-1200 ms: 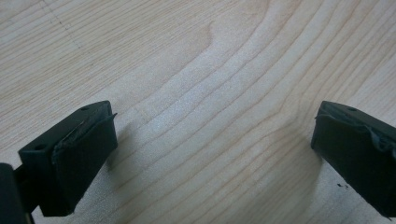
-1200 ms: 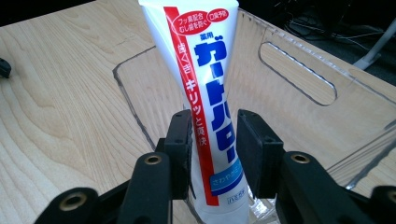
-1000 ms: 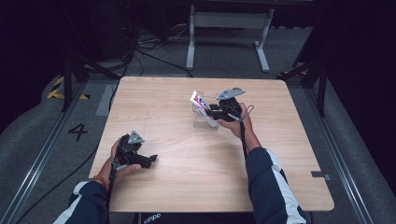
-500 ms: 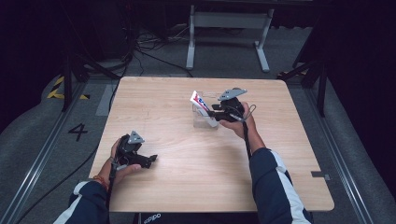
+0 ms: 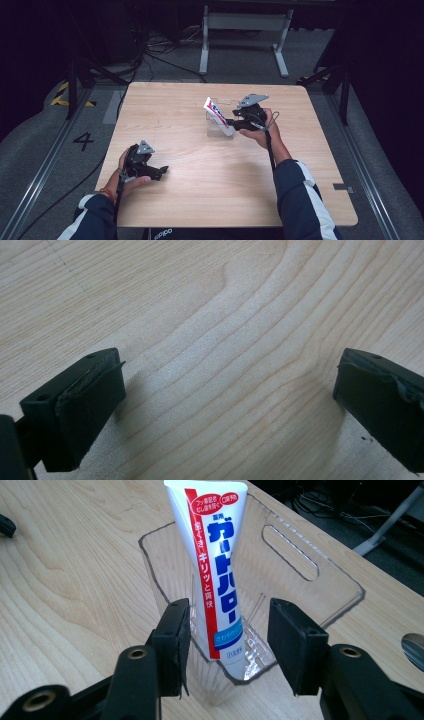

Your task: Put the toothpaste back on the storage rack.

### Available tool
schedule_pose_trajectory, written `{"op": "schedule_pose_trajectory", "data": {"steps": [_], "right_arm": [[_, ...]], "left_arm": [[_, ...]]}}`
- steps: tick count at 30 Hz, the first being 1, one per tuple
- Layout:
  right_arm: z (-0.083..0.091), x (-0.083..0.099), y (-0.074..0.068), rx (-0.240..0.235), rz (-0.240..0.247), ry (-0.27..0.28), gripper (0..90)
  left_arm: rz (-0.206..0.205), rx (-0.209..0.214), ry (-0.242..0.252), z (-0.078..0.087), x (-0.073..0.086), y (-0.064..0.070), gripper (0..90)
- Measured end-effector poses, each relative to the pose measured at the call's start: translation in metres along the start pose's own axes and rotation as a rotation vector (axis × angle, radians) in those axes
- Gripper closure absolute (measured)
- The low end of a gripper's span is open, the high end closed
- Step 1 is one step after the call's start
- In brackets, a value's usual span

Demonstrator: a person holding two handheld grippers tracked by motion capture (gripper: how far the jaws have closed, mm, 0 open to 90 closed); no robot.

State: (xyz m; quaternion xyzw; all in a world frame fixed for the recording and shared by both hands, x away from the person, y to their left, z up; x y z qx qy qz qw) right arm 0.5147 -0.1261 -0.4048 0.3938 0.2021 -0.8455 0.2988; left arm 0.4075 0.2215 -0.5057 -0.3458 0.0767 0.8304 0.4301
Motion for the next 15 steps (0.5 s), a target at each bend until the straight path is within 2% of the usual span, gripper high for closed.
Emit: {"op": "schedule_pose_trajectory", "data": {"steps": [7, 15], "right_arm": [[0.014, 0.001, 0.002, 0.035, 0.007, -0.005, 46.3], [0.028, 0.005, 0.006, 0.055, 0.013, -0.004, 43.6]], "left_arm": [[0.001, 0.0, 0.001, 0.0, 0.0, 0.0, 0.7], [0.001, 0.0, 0.0, 0.0, 0.0, 0.0, 0.7]]}}
Point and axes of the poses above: each handheld gripper's, and its own axes: z roughly backward along the jaws, x roughly out of its underside, y roughly to its right, the point moved 3 cm from there along -z, roughly forward along the jaws, and after that the axes turned 15 degrees about -z, right-handed, at the moved point
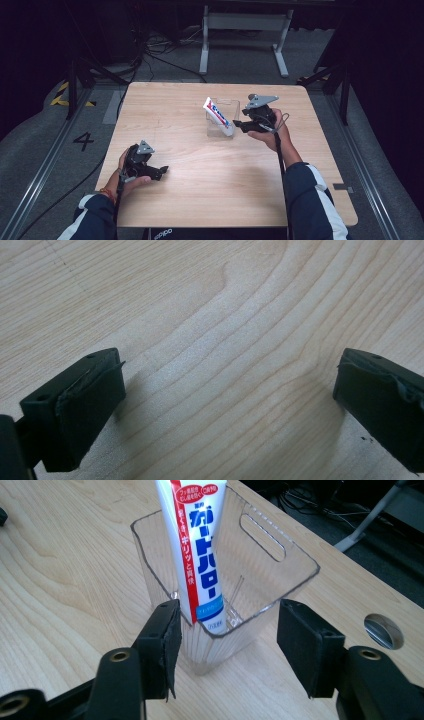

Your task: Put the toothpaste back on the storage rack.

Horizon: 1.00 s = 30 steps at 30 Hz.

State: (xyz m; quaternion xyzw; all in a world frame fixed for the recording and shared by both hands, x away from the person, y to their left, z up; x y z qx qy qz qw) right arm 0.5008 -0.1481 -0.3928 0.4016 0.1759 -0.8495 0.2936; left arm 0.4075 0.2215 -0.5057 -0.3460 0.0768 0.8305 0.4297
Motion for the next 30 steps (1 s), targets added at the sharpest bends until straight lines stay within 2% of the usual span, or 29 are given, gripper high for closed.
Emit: {"op": "schedule_pose_trajectory", "data": {"steps": [12, 30], "right_arm": [[0.02, 0.012, 0.007, 0.043, 0.017, 0.005, 38.9], [0.043, 0.041, 0.016, 0.096, 0.032, -0.044, 34.2]], "left_arm": [[-0.002, 0.0, -0.003, 0.0, 0.0, 0.0, 0.7], [-0.005, -0.003, -0.001, 0.0, 0.0, 0.0, 0.7]]}}
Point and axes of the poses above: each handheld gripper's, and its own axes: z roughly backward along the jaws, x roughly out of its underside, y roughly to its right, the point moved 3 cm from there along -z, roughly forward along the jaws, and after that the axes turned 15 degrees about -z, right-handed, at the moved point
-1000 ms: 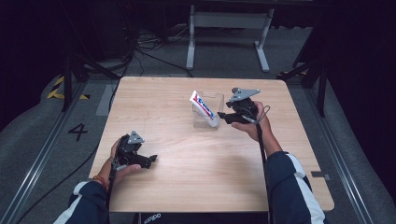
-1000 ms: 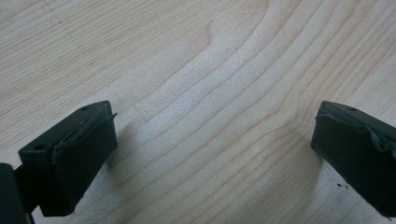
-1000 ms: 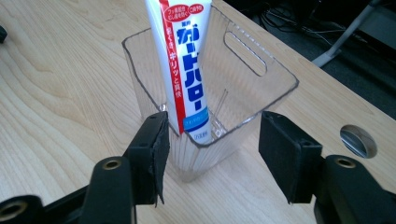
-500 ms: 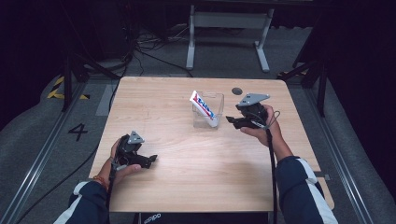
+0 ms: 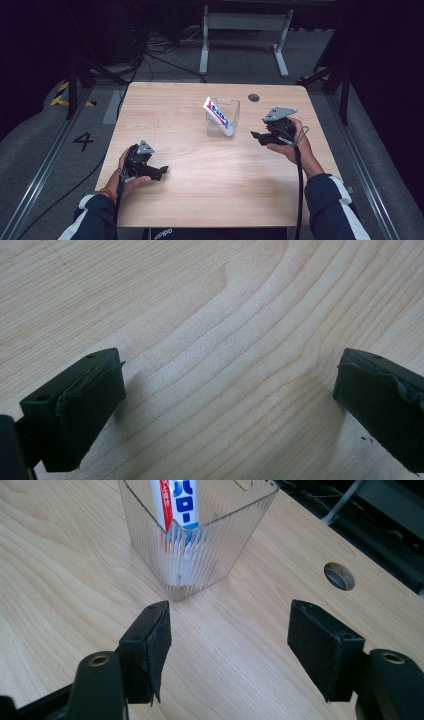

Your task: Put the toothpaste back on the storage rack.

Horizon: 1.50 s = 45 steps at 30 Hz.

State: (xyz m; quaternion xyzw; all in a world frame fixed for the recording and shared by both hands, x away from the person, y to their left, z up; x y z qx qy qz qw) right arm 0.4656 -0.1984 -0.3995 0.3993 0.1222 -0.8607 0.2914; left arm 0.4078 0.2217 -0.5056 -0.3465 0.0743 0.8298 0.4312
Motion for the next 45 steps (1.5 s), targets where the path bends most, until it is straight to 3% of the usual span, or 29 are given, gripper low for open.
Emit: {"op": "schedule_pose_trajectory", "data": {"steps": [18, 45], "right_arm": [[0.012, 0.043, 0.015, 0.051, -0.027, -0.073, 29.3], [0.036, 0.121, 0.033, 0.093, -0.115, -0.09, 28.9]], "left_arm": [[0.002, -0.001, 0.001, 0.0, 0.0, 0.0, 0.7], [0.005, 0.003, 0.001, 0.0, 0.0, 0.0, 0.7]]}}
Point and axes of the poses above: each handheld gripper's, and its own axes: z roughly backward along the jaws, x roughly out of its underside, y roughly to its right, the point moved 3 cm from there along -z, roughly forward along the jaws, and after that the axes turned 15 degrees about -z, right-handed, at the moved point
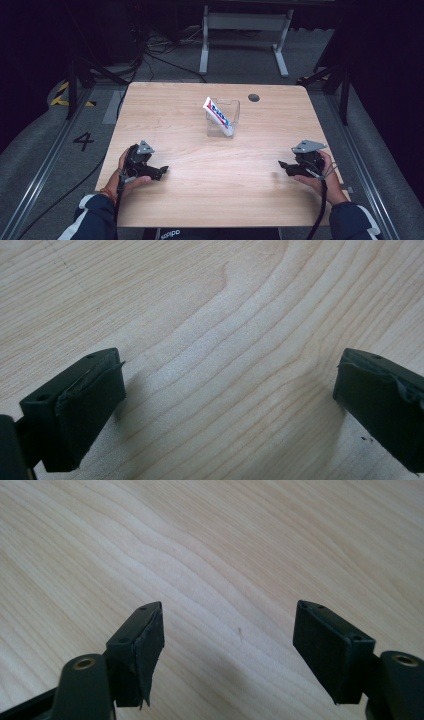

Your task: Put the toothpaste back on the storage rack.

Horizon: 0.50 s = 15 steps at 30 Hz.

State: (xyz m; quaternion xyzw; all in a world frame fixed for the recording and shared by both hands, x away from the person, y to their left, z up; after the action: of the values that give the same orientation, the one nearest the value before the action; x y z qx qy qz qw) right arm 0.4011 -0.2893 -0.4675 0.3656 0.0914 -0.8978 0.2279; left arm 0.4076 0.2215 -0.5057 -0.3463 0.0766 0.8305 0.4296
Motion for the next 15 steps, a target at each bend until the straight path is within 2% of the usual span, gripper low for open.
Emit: {"op": "schedule_pose_trajectory", "data": {"steps": [6, 12, 15], "right_arm": [[0.004, 0.015, 0.009, -0.006, -0.035, 0.01, 28.2], [0.009, 0.036, 0.022, -0.013, -0.118, 0.03, 25.0], [0.009, 0.045, 0.03, -0.002, -0.16, 0.037, 22.4]], "left_arm": [[-0.003, -0.002, 0.0, 0.0, 0.0, 0.0, 0.7], [-0.006, -0.003, 0.0, 0.0, 0.0, 0.0, 0.7], [-0.002, -0.003, 0.0, 0.0, 0.0, 0.0, 0.7]]}}
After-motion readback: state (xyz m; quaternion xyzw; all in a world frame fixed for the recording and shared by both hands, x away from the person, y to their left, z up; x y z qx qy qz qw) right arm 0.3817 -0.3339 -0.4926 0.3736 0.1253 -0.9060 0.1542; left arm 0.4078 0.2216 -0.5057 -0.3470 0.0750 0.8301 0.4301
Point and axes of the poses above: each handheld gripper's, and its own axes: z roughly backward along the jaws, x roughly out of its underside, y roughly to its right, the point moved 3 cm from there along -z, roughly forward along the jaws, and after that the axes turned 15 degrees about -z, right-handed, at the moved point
